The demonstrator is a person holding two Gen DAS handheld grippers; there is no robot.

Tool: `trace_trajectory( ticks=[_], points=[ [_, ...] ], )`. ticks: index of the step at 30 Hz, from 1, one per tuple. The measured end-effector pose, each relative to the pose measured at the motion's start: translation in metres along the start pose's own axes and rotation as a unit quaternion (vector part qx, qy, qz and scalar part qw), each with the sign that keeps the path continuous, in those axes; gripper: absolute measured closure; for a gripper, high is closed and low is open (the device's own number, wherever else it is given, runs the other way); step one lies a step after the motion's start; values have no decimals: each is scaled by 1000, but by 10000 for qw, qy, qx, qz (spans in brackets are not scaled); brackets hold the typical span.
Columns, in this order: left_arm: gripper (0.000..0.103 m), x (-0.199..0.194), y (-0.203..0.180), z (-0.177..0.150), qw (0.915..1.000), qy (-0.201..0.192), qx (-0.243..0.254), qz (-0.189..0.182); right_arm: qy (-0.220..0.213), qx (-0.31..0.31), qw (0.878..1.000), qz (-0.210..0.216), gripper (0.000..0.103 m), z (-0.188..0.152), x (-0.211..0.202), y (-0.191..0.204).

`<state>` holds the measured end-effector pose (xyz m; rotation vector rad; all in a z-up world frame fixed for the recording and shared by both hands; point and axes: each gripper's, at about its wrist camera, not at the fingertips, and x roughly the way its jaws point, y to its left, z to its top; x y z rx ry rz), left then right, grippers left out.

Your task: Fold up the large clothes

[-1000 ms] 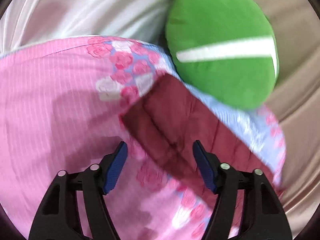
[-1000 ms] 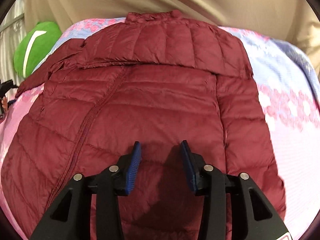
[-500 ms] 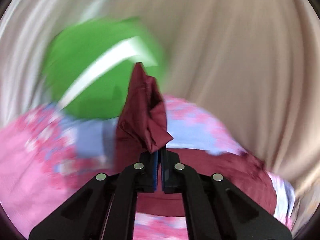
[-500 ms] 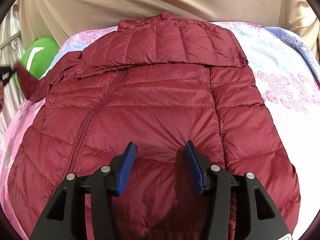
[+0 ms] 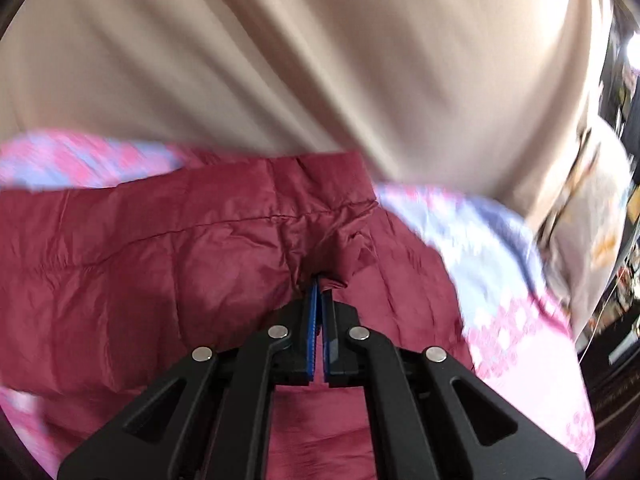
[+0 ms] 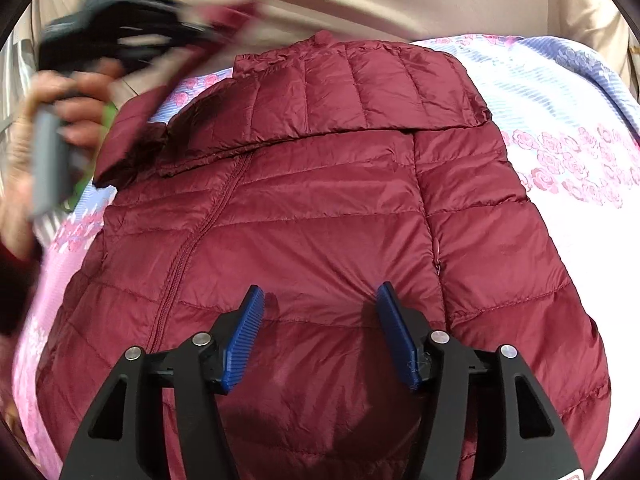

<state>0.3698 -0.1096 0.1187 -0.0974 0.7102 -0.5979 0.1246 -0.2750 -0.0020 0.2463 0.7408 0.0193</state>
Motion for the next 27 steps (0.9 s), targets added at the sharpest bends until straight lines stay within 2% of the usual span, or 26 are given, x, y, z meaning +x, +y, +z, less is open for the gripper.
trace_trajectory(
  ticks=[3, 5, 6, 7, 8, 9, 10, 12, 14, 16, 18, 20, 23, 24, 25, 26, 27],
  points=[
    [97, 44, -11, -34, 9986, 527, -66, 59, 63, 69, 9999, -109, 42, 1, 0, -1],
    [90, 48, -6, -46, 9975, 681, -192, -15, 148, 42, 9995, -259, 42, 3, -4, 0],
    [83, 33, 2, -55, 9974, 674, -223, -105, 203, 16, 9993, -299, 42, 7, -7, 0],
    [69, 20, 6, -57, 9975, 621, -265, -200, 220, 13, 9994, -284, 41, 14, -12, -1],
    [60, 8, 11, -58, 9982, 425, -367, -224, 214, 47, 9996, -198, 39, 23, -18, -5],
    [43, -16, 22, -59, 9986, 191, -426, -256, 196, 94, 9997, -104, 38, 31, -23, -8],
    [32, -36, 30, -58, 9986, -52, -463, -263, 160, 183, 9997, 30, 35, 44, -28, -13],
    [16, -74, 54, -56, 9972, -447, -584, -135, 106, 418, 9989, 190, 33, 71, -29, -24],
    [13, -100, 83, -58, 9945, -619, -835, 88, 81, 618, 9977, 280, 32, 97, -21, -30],
    [13, -109, 115, -62, 9910, -532, -1208, 217, 49, 754, 9966, 323, 32, 122, -4, -32],
    [13, -110, 152, -71, 9828, -368, -1784, 300, 132, 881, 9949, 479, 32, 142, 20, -31],
    [13, -110, 188, -85, 9695, -197, -2434, 224, 253, 940, 9934, 606, 32, 154, 44, -25],
    [14, -114, 218, -103, 9554, -181, -2947, 101, 746, 1039, 9893, 704, 32, 156, 88, -14],
    [14, -115, 224, -107, 9530, -187, -3022, 68, 919, 1107, 9868, 743, 36, 154, 101, -10],
    [14, -116, 226, -109, 9523, -180, -3046, 51, 1025, 1094, 9859, 743, 63, 152, 110, -4],
    [14, -116, 229, -111, 9518, -169, -3062, 5, 1080, 989, 9865, 735, 99, 152, 114, 2],
    [14, -115, 230, -110, 9524, -155, -3044, -33, 1091, 703, 9894, 658, 99, 158, 115, 13]
  ],
)
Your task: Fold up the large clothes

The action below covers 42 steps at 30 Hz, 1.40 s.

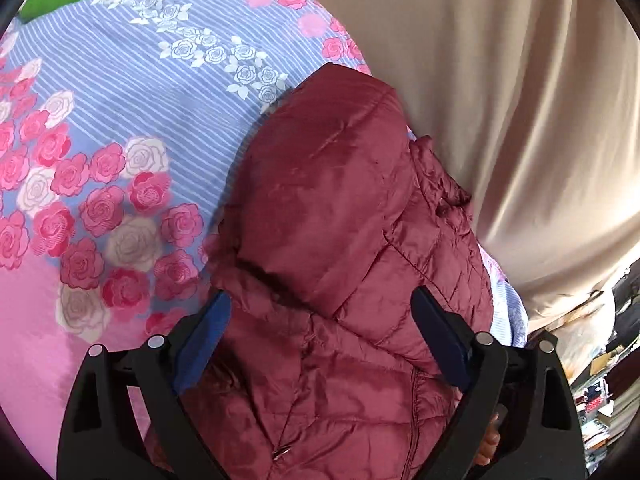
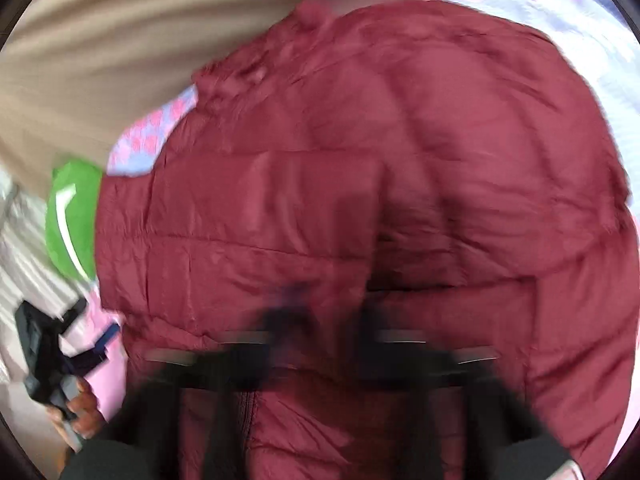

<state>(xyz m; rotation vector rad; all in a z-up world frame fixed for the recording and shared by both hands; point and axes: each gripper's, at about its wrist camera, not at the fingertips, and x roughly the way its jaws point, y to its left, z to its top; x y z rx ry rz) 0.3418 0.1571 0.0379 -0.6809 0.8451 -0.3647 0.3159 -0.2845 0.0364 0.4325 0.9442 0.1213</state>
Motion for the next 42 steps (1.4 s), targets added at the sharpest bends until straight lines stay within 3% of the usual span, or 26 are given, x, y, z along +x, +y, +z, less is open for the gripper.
trace_trajectory(
  ticks=[1, 3, 5, 7, 9, 13, 17, 19, 20, 21, 23, 25, 27, 29, 32, 36, 39, 42],
  points=[
    [15, 0, 1, 2, 10000, 31, 28, -31, -191, -181, 9996, -124, 99, 2, -5, 8],
    [15, 3, -3, 8, 9999, 42, 46, -92, -983, -683, 9923, -322, 100, 18, -39, 31],
    [16, 9, -9, 12, 9999, -1, 93, -81, -1632, -749, 9835, -238, 100, 34, -73, 39],
    [16, 18, -14, 16, 9999, -4, 119, -32, -2052, -704, 9758, -290, 100, 47, -97, 36],
    [19, 31, -17, 14, 9998, 182, -14, -129, -2187, -653, 9723, -498, 100, 58, -104, 28],
    [19, 41, -27, -4, 9979, 454, -119, -455, -1886, -414, 9788, -687, 100, 67, -83, -2],
    [24, 61, -27, -3, 9988, 424, 115, 219, -1769, -345, 9819, -578, 100, 64, -73, -15],
    [47, 65, -21, 3, 9980, 311, 70, 538, -1812, -308, 9822, -394, 100, 64, -77, -17],
    [52, 66, -20, 7, 9971, 224, 109, 722, -1849, -333, 9816, -352, 100, 64, -80, -19],
    [59, 66, -21, 11, 9947, 81, 273, 988, -1891, -384, 9806, -351, 100, 64, -81, -21],
    [63, 68, -24, 14, 9882, -122, 596, 1409, -1836, -338, 9811, -505, 100, 60, -75, -35],
    [73, 76, -26, 12, 9779, -214, 971, 1838, -1651, -160, 9832, -758, 100, 55, -60, -52],
    [75, 84, -24, 9, 9720, -266, 1203, 1999, -1205, 66, 9867, -1091, 99, 46, -28, -80],
    [75, 85, -26, 6, 9685, -342, 1328, 2077, -1099, 92, 9891, -973, 102, 35, -14, -92],
    [75, 88, -25, 4, 9650, -390, 1431, 2162, -1189, 99, 9857, -1194, 97, 34, -29, -84],
    [75, 86, -25, 8, 9653, -424, 1422, 2149, -1809, 171, 9696, -1639, 85, 34, -64, -61],
    [75, 80, -26, 4, 9664, -438, 1394, 2113, -1899, -321, 9733, -1248, 85, 39, -70, -18],
    [75, 84, -24, 3, 9670, -441, 1383, 2096, -1502, -1109, 9800, -692, 85, 41, -44, 48]
  ],
)
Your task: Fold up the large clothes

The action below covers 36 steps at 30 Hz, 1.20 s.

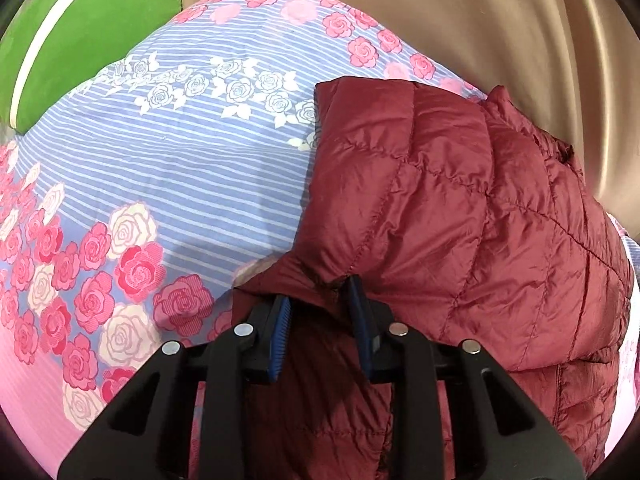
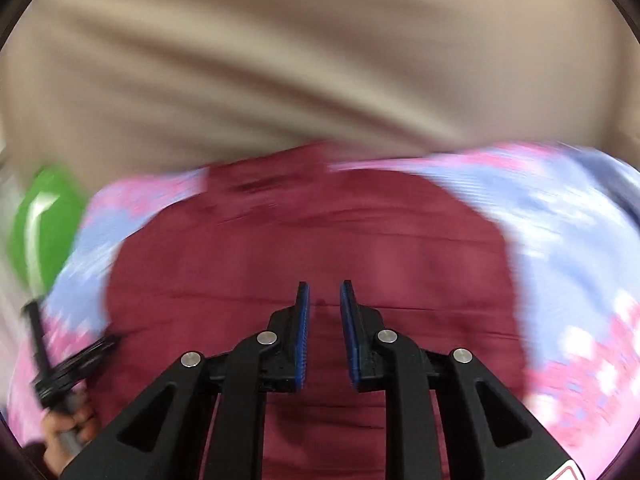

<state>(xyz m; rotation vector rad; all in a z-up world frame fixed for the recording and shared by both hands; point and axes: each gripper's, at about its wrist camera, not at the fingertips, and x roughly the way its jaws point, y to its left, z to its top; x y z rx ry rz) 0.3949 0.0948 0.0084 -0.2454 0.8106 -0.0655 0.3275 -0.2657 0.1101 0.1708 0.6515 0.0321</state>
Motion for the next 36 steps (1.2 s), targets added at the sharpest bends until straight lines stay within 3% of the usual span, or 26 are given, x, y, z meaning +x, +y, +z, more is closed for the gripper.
trace_trajectory(
  ticks=[1, 6, 9, 11, 13, 16, 19, 20, 21, 23, 26, 27, 28, 29, 30, 32, 34, 36],
  points=[
    [75, -2, 1, -1, 10000, 0, -7, -9, 149, -252, 9992, 259, 85, 1, 12, 27],
    [75, -9, 5, -3, 10000, -1, -31, -25, 572, -1019, 9904, 733, 85, -6, 75, 114],
    [75, -8, 7, -2, 9999, -3, -83, -69, 600, -1209, 9897, 483, 93, -14, 98, 121],
    [75, -9, 8, -3, 9998, -8, -132, -128, 541, -1159, 9905, 504, 103, -14, 100, 100],
    [74, -10, 10, -3, 9997, -11, -168, -194, 488, -783, 9943, 535, 103, -7, 91, 56],
    [74, -10, 9, -4, 9997, -9, -152, -191, 214, -85, 9997, 57, 103, 4, 70, -20],
    [74, -11, 9, -5, 9997, -8, -159, -201, -21, 643, 9968, -469, 103, 11, 36, -89],
    [75, -11, 9, -5, 9996, -9, -175, -211, -124, 713, 9954, -632, 84, 11, 24, -100],
    [75, -12, 9, -5, 9996, -12, -192, -225, -283, 763, 9925, -913, 78, 8, 6, -113],
    [75, -12, 8, -5, 9996, -12, -189, -218, -489, 820, 9901, -1033, 53, 0, -21, -133],
    [75, -12, 7, -6, 9996, -15, -186, -202, -300, 963, 9912, -858, 48, -18, -28, -147],
    [75, -13, 7, -6, 9996, -19, -193, -204, -79, 929, 9921, -838, 50, -23, -20, -150],
    [76, -13, 8, -6, 9996, -31, -218, -198, 87, 833, 9924, -903, 64, -24, -11, -149],
    [78, -14, 9, -6, 9995, -48, -260, -168, 194, 697, 9929, -944, 88, -26, -4, -145],
    [82, -14, 11, -6, 9994, -60, -321, -133, 216, 571, 9937, -944, 90, -26, 0, -139],
    [87, -15, 17, -7, 9988, -77, -466, -113, -242, 522, 9955, -758, 100, -16, -14, -128],
    [88, -16, 18, -8, 9986, -76, -507, -141, -641, 594, 9950, -485, 100, -6, -26, -118],
    [88, -16, 16, -8, 9988, -70, -469, -98, -799, 559, 9933, -617, 100, 1, -20, -119]
  ],
)
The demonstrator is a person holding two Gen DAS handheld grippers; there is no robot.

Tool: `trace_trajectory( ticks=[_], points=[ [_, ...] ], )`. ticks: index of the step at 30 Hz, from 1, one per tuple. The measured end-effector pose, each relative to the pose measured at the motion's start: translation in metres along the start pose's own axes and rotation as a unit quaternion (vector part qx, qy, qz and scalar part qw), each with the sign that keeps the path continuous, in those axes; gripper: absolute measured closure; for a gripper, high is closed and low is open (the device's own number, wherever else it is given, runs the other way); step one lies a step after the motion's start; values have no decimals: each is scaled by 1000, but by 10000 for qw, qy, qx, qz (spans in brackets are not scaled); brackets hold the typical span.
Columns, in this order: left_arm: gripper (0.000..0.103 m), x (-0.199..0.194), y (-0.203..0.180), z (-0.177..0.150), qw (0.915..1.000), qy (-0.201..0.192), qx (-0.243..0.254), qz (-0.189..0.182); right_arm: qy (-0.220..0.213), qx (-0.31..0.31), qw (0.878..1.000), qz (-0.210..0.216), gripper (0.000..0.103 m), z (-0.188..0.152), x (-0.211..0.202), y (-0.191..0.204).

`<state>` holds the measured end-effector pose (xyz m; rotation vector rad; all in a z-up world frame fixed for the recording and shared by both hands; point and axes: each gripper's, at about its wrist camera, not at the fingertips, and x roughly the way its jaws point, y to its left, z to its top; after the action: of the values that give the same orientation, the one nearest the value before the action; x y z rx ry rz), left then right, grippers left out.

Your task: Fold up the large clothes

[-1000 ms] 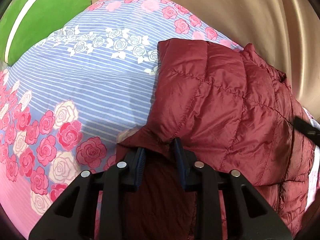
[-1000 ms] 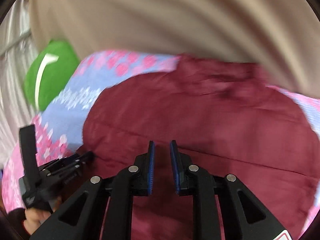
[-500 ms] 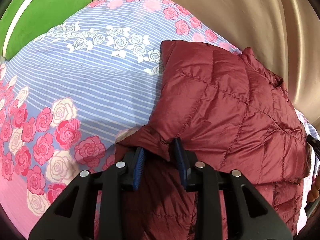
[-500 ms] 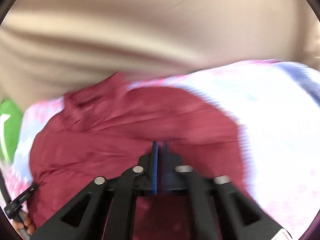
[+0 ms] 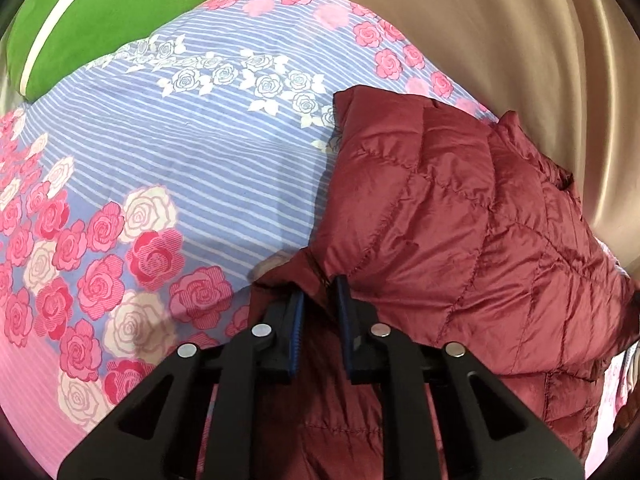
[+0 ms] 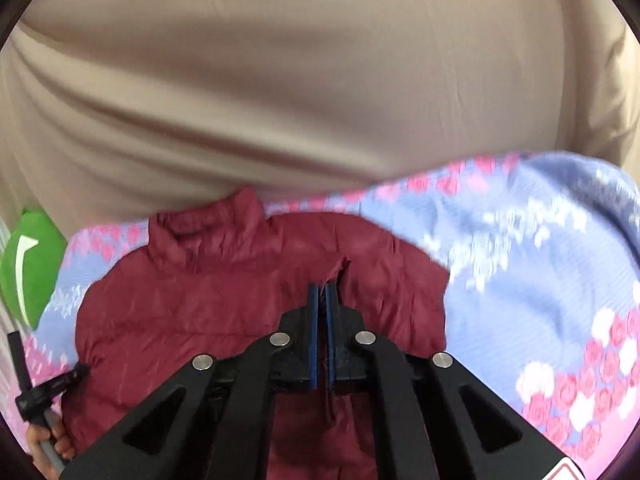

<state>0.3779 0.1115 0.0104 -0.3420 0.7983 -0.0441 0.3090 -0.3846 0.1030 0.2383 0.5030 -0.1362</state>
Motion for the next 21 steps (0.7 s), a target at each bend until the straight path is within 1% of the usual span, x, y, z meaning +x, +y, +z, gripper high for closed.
trace_trajectory(
  ticks=[2, 3, 4, 5, 7, 8, 9, 10, 11, 12, 13, 14, 15, 16, 17, 18, 19, 21],
  points=[
    [87, 0, -2, 0, 10000, 7, 29, 26, 454, -21, 9984, -323, 100, -8, 31, -10],
    [85, 1, -3, 0, 10000, 17, 47, -1, 1042, 66, 9939, -356, 100, -22, 62, -23],
    [85, 1, -4, 0, 10000, 25, 67, -17, 1139, 146, 9931, -249, 103, -30, 68, -31],
    [85, 2, -4, 1, 10000, 29, 74, -7, 999, 293, 9944, -194, 102, -31, 62, -37],
    [85, 2, -4, 1, 10000, 31, 67, -15, 1003, 558, 9932, -188, 98, -27, 44, -43],
    [85, 2, -3, 1, 10000, 32, 55, -28, 948, 595, 9936, -178, 94, -26, 33, -45],
    [85, 2, -3, 2, 10000, 31, 39, -49, 801, 570, 9950, -187, 94, -25, 11, -47],
    [86, 1, -2, 2, 10000, 30, 26, -69, 675, 471, 9963, -252, 90, -28, -13, -49],
    [86, 1, -1, 2, 9999, 25, 8, -117, 636, 376, 9968, -314, 87, -31, -30, -50],
    [81, 0, 1, 2, 9997, 15, -26, -229, 609, 219, 9970, -432, 87, -39, -60, -53],
    [78, -2, 3, 1, 9993, 12, -67, -366, 592, 141, 9971, -451, 85, -45, -78, -55],
    [76, -4, 6, 0, 9990, 12, -97, -447, 591, 33, 9973, -440, 80, -59, -108, -59],
    [75, -11, 8, -3, 9990, 18, -68, -436, 613, -29, 9970, -477, 77, -71, -127, -64],
    [74, -19, 9, -7, 9991, 13, 15, -427, 651, -109, 9963, -553, 71, -86, -150, -70],
    [70, -31, 9, -12, 9989, -17, 136, -453, 697, -189, 9954, -627, 68, -102, -169, -73],
    [62, -45, 10, -19, 9983, -54, 278, -500, 811, -244, 9939, -711, 68, -126, -196, -80],
    [59, -58, 12, -25, 9978, -65, 395, -528, 912, -261, 9928, -733, 67, -142, -211, -84],
    [48, -86, 18, -41, 9962, 3, 670, -562, 1154, -289, 9895, -817, 67, -180, -243, -94]
  ],
)
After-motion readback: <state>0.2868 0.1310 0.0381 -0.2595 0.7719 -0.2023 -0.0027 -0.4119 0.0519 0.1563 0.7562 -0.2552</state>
